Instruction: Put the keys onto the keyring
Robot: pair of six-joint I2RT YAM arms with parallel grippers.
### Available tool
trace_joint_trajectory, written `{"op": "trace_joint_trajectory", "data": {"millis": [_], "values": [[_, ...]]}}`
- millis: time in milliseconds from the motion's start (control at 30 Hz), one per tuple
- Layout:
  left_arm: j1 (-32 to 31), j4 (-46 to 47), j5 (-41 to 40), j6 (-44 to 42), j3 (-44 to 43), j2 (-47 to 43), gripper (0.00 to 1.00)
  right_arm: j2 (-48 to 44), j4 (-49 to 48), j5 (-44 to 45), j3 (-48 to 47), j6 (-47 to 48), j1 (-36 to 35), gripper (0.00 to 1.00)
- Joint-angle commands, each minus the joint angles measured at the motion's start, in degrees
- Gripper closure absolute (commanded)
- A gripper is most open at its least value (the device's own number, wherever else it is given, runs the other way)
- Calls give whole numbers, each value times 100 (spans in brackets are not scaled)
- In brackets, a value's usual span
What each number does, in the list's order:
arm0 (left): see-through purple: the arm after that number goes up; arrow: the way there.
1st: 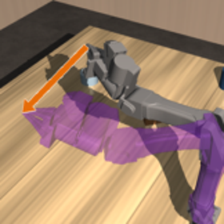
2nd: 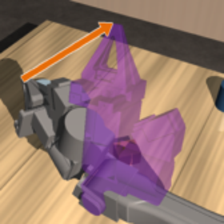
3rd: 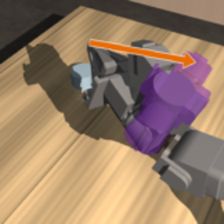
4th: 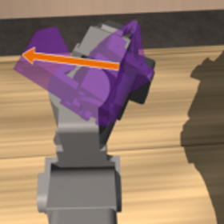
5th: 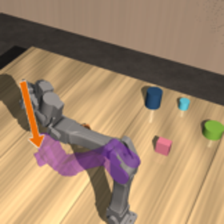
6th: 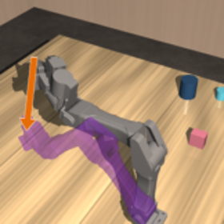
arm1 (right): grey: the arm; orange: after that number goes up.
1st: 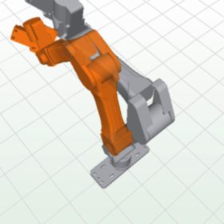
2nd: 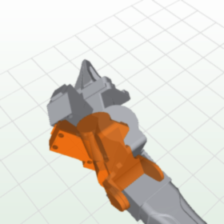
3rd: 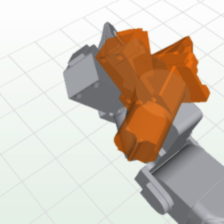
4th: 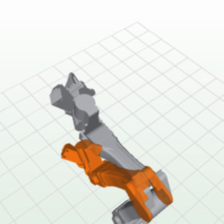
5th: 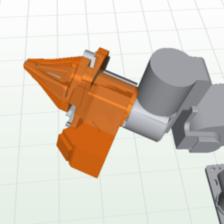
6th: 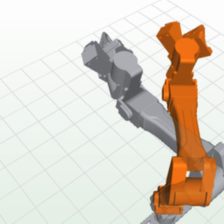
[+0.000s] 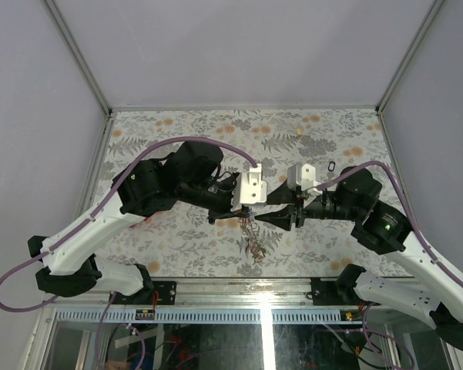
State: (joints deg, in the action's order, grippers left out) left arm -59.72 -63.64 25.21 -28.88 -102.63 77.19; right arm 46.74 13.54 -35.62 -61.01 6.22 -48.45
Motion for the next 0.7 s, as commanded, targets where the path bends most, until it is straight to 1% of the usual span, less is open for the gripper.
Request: {"op": "trace_joint_trajectory", "data": {"millis": [0, 133, 333, 433, 667], "values": [[-65, 106, -89, -77, -321, -12, 100, 69, -309, -210, 53, 57, -27, 57], [-80, 108, -96, -78, -342, 18, 100, 123, -448, -326, 129, -33, -20, 64], [-91, 112, -83, -79, -365, 66, 100, 167, -656, -432, 234, -179, -28, 63], [-98, 114, -80, -83, -373, 77, 100, 200, -714, -463, 265, -206, -30, 66], [-110, 112, -69, -92, -365, 95, 100, 256, -852, -560, 292, -280, -25, 82]]}}
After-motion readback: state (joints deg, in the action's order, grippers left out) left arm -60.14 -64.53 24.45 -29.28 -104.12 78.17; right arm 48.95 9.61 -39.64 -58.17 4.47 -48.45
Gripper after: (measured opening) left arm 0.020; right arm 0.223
